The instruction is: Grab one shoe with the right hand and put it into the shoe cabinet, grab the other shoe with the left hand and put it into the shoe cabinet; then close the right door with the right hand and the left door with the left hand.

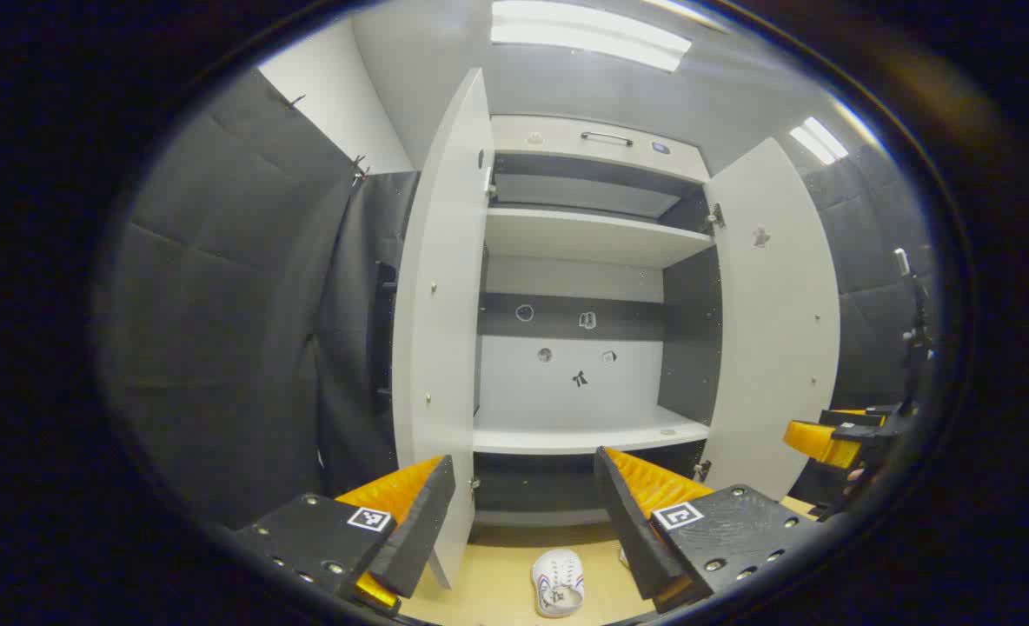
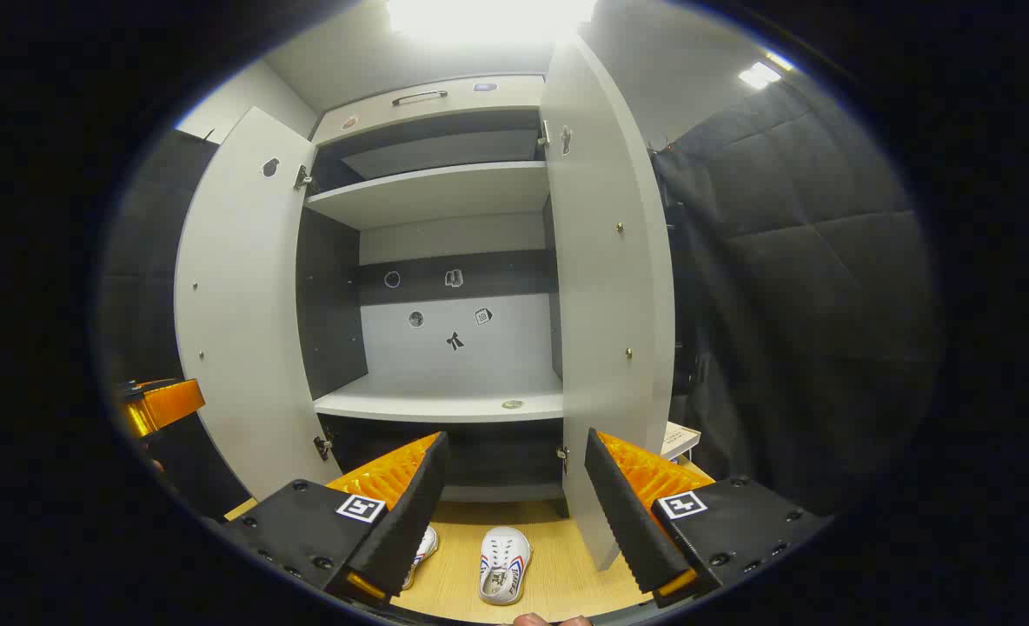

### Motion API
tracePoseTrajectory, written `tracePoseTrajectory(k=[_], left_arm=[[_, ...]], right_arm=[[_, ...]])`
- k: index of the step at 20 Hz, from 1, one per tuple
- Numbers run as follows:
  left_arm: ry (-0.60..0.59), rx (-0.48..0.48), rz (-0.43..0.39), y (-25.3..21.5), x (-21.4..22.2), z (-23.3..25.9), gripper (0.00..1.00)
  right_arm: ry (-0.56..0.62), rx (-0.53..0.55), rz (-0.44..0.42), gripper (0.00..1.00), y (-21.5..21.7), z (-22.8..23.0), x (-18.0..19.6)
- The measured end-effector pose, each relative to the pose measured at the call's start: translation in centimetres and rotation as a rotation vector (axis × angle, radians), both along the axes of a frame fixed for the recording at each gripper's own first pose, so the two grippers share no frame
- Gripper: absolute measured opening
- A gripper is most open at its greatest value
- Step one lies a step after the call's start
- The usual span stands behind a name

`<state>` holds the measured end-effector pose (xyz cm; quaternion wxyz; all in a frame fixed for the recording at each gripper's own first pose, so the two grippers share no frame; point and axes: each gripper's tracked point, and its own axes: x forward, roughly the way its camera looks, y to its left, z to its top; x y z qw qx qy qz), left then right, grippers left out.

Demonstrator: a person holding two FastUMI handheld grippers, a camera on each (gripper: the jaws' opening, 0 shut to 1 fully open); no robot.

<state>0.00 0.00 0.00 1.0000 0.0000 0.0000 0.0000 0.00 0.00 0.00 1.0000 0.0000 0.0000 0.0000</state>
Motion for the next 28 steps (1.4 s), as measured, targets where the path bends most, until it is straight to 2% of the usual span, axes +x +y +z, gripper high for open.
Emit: tracePoseTrajectory(k=[2,3,6,7,8,10,13,15,16,18,24,25,28], left_arm=[[-0.002,0.019,-0.011,-0.4,-0.5,0.0,0.85],[-0.002,0.022,-0.015,-0.6,-0.7,-0.2,0.85],[0.014,-0.003,-0.033,-1.4,-1.2,-1.3,0.99],[0.018,-0.003,-0.032,-1.5,-1.4,-1.4,0.85],[0.022,0.0,-0.032,-1.4,-1.5,-1.6,0.92],[0.02,0.003,-0.033,-1.3,-1.7,-1.5,0.92],[0.013,-0.011,-0.037,-0.9,-1.7,-0.9,0.85],[0.008,-0.031,-0.036,-0.5,-1.6,-0.5,0.85],[0.008,-0.039,-0.035,-0.2,-1.4,-0.5,0.99],[0.012,-0.047,-0.03,0.2,-1.3,-0.8,0.85],[0.028,-0.037,-0.04,0.5,-1.7,-2.1,0.85],[0.032,-0.039,-0.046,0.5,-1.8,-2.3,0.92],[0.048,-0.051,-0.057,0.3,-2.1,-3.3,0.92]], right_arm=[[0.001,-0.002,0.0,0.92,0.2,0.0,-0.2],[0.002,0.0,0.0,0.98,0.3,0.0,-0.2],[-0.005,0.003,0.003,0.98,0.7,0.1,-0.4],[-0.007,-0.001,0.001,0.98,0.7,0.1,-0.4],[-0.008,-0.003,-0.001,0.98,0.7,0.2,-0.6],[-0.003,-0.005,-0.002,0.98,0.8,0.1,-0.6],[0.004,-0.013,-0.009,0.98,0.9,0.0,-0.7],[0.006,-0.012,-0.011,0.98,1.0,0.1,-0.6],[0.006,-0.009,-0.012,0.98,1.1,0.2,-0.5],[0.014,-0.001,-0.006,0.98,1.5,0.3,-0.2],[0.04,-0.04,0.028,0.98,2.9,0.5,2.0],[0.049,-0.047,0.04,0.98,3.4,0.4,2.5],[0.085,-0.054,0.094,0.98,5.0,-0.4,4.4]])
